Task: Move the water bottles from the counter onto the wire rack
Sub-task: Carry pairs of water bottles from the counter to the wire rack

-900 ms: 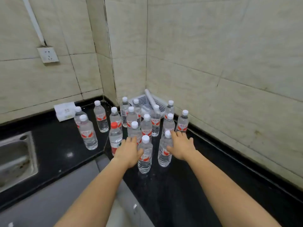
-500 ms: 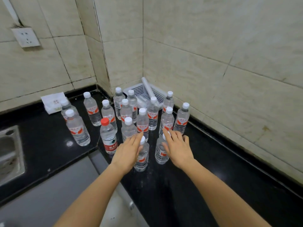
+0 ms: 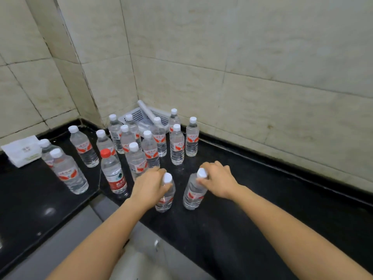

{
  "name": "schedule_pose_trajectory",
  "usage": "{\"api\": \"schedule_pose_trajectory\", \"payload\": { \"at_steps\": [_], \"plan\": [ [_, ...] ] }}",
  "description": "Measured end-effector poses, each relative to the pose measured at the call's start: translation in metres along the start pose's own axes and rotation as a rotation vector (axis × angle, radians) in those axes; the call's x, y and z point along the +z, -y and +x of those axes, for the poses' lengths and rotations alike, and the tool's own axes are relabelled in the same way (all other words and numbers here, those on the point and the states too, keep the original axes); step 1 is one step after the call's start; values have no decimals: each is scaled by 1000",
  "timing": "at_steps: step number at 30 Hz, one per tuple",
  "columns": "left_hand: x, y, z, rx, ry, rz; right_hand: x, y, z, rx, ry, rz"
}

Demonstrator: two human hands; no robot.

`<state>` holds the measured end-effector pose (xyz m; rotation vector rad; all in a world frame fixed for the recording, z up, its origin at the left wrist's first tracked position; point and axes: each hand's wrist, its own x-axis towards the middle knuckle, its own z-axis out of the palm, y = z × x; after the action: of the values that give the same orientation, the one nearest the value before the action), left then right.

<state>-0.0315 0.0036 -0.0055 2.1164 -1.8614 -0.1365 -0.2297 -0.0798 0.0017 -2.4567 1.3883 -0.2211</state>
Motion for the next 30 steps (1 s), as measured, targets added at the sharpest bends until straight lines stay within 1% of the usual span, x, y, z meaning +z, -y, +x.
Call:
{"api": "schedule_pose_trajectory", "payload": {
  "at_steps": [4,8,11,15,21,23,26,30],
  "plan": [
    [-4,-46,-26,95,-7,-127,-27,-22,-71,149,-5,260],
    [-3,-106,-57,188,22,-314,-54,-48,-159,279,-30,366],
    [-1,-163,-76,309,57,-422,-80,-71,-223,366,-104,372],
    [-4,-250,-97,479,85,-519,-122,-104,-301,471,-265,388],
    [-24,-387,-137,688,51,-633,-203,-156,-414,532,-538,384],
    [-32,-434,-152,722,21,-666,-233,-177,-450,531,-610,356],
    [-39,-507,-171,746,-16,-736,-277,-210,-503,528,-669,303],
    [-39,-599,-185,774,-5,-814,-327,-255,-567,522,-759,221]
  ]
}}
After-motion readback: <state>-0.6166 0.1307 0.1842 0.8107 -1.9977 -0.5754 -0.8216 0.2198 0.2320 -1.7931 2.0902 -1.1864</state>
